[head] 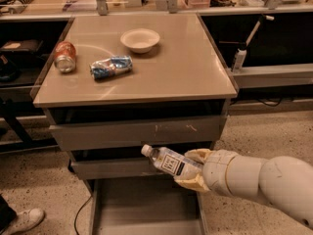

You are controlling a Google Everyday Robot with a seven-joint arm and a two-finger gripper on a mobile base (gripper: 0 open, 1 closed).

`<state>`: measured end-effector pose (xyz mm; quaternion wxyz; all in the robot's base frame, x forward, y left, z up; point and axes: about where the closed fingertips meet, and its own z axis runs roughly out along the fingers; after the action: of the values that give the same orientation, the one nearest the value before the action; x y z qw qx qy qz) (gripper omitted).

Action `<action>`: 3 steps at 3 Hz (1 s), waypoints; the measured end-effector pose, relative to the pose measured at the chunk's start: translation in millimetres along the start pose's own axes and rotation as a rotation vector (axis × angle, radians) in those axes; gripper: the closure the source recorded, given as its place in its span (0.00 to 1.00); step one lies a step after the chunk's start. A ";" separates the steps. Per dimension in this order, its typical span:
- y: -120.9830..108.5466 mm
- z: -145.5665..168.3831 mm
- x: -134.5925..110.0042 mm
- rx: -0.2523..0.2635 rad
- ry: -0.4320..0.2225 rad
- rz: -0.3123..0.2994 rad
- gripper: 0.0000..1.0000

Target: Pick blue plastic bottle from bottom drawer and place on counter

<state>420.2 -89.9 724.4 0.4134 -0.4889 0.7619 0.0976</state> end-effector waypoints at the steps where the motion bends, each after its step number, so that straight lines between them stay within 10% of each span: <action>1: 0.6 0.4 -0.6 -0.001 0.000 -0.002 1.00; 3: -58.7 -69.5 -84.6 0.176 -0.019 -0.155 1.00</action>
Offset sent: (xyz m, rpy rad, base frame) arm 0.0215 -0.0154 0.1469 -0.1054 -0.2896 -0.0398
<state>446.7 -101.6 845.3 0.4682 -0.5073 0.7235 0.0024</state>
